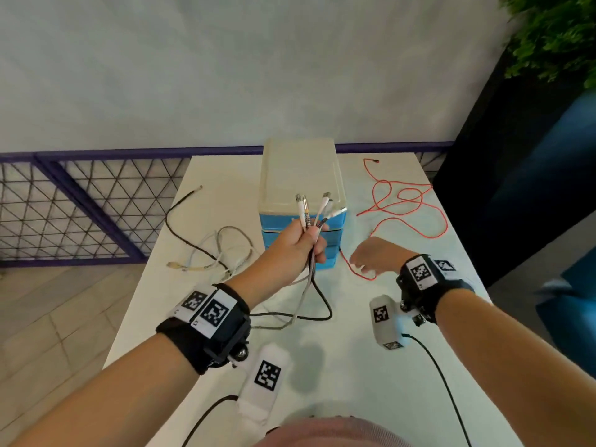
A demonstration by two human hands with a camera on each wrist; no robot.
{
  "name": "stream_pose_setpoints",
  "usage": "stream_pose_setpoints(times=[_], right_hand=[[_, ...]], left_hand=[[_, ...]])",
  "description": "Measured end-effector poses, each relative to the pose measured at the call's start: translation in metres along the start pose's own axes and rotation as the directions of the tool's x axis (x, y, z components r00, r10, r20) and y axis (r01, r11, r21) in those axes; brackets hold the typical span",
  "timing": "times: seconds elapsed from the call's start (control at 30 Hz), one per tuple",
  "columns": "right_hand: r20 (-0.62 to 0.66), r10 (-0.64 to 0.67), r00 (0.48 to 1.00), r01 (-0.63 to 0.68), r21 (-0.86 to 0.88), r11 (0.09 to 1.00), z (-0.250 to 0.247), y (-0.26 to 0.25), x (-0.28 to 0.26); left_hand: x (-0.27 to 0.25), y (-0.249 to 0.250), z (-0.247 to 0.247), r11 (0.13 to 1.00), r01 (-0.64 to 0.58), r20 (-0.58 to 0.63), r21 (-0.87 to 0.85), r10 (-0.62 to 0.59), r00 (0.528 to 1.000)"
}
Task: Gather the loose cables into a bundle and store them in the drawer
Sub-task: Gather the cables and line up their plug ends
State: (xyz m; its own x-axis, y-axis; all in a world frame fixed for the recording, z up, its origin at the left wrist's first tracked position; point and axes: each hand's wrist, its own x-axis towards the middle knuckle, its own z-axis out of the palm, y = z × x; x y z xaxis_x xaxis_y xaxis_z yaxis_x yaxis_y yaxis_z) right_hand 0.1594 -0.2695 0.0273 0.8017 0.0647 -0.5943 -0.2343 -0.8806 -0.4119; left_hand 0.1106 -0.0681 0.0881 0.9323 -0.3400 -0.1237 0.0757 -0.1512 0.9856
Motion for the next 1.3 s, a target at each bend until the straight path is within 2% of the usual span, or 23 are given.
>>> stream_pose_setpoints(times=[0.03,0.07,0.1,0.2,0.37,0.43,0.5,0.53,0.6,0.67,0.7,0.73,0.8,0.87,0.93,1.03,1.1,1.2,1.23,1.3], right_hand=[[-0.093,0.001,0.996,-0.019,-0.188,0.982,0.012,0.005,0.012],[-0.146,-0.036,0.989,-0.009,-0.299,0.954,0.024,0.008,0.021],[-0.147,-0.051,0.988,-0.002,-0.34,0.94,0.035,0.01,0.025],[-0.114,0.002,0.994,-0.042,-0.354,0.934,0.066,0.013,0.031],[-0.283,-0.045,0.958,-0.088,-0.438,0.895,0.085,0.022,0.024],[-0.254,-0.001,0.967,-0.078,-0.3,0.951,0.089,0.026,0.018],[-0.178,0.08,0.981,-0.079,0.015,0.997,0.089,0.028,0.012],[-0.15,0.128,0.98,-0.1,0.186,0.977,0.089,0.031,0.009],[-0.033,0.218,0.975,-0.176,0.482,0.858,0.082,0.034,-0.001],[0.088,0.252,0.964,-0.233,0.738,0.633,0.069,0.033,-0.011],[0.104,0.26,0.96,-0.231,0.818,0.527,0.06,0.03,-0.016],[0.077,0.274,0.959,-0.197,0.874,0.444,0.05,0.028,-0.018],[-0.072,0.266,0.961,-0.047,0.91,0.413,0.03,0.017,-0.028],[-0.201,0.19,0.961,0.114,0.915,0.388,0.01,0.0,-0.043],[-0.336,0.081,0.938,0.275,0.867,0.416,-0.006,-0.024,-0.063],[-0.506,-0.032,0.862,0.447,0.729,0.519,-0.014,-0.062,-0.087],[-0.549,-0.101,0.83,0.516,0.684,0.516,-0.01,-0.082,-0.099],[-0.506,-0.171,0.846,0.522,0.715,0.465,0.0,-0.103,-0.113],[-0.509,-0.18,0.842,0.527,0.704,0.476,0.004,-0.108,-0.115],[-0.545,-0.179,0.819,0.541,0.629,0.558,0.01,-0.117,-0.114]], left_hand=[[0.001,0.002,0.0,1.0,0.009,-0.007,-0.008,-0.009,1.0],[0.002,0.002,0.0,1.0,0.014,-0.008,-0.014,-0.014,1.0],[0.003,0.003,0.0,1.0,0.015,-0.002,-0.025,-0.015,1.0],[0.002,0.003,0.001,0.998,0.024,0.014,-0.05,-0.024,1.0],[0.002,-0.004,-0.002,0.992,0.072,0.007,-0.106,-0.071,0.997],[0.005,-0.007,-0.002,0.98,0.121,-0.024,-0.158,-0.126,0.992],[0.007,-0.01,0.0,0.961,0.161,-0.055,-0.225,-0.178,0.983],[0.008,-0.01,0.001,0.95,0.177,-0.062,-0.258,-0.199,0.978],[0.009,-0.01,0.002,0.935,0.194,-0.064,-0.298,-0.222,0.973],[0.007,-0.008,0.003,0.939,0.186,-0.053,-0.289,-0.209,0.976],[0.005,-0.006,0.004,0.945,0.176,-0.046,-0.276,-0.196,0.98],[0.003,-0.005,0.004,0.952,0.162,-0.045,-0.261,-0.18,0.983],[0.0,-0.002,0.005,0.967,0.127,-0.052,-0.222,-0.141,0.989],[-0.002,0.0,0.004,0.979,0.089,-0.068,-0.185,-0.103,0.992],[-0.005,0.003,0.004,0.986,0.049,-0.098,-0.159,-0.065,0.993],[-0.007,0.013,0.004,0.984,-0.022,-0.134,-0.177,-0.002,0.991],[-0.008,0.018,0.005,0.985,-0.061,-0.15,-0.163,0.036,0.988],[-0.012,0.02,0.004,0.986,-0.123,-0.158,-0.109,0.105,0.982],[-0.014,0.021,0.004,0.985,-0.145,-0.151,-0.096,0.129,0.98],[-0.017,0.023,0.003,0.982,-0.179,-0.152,-0.067,0.167,0.974]])
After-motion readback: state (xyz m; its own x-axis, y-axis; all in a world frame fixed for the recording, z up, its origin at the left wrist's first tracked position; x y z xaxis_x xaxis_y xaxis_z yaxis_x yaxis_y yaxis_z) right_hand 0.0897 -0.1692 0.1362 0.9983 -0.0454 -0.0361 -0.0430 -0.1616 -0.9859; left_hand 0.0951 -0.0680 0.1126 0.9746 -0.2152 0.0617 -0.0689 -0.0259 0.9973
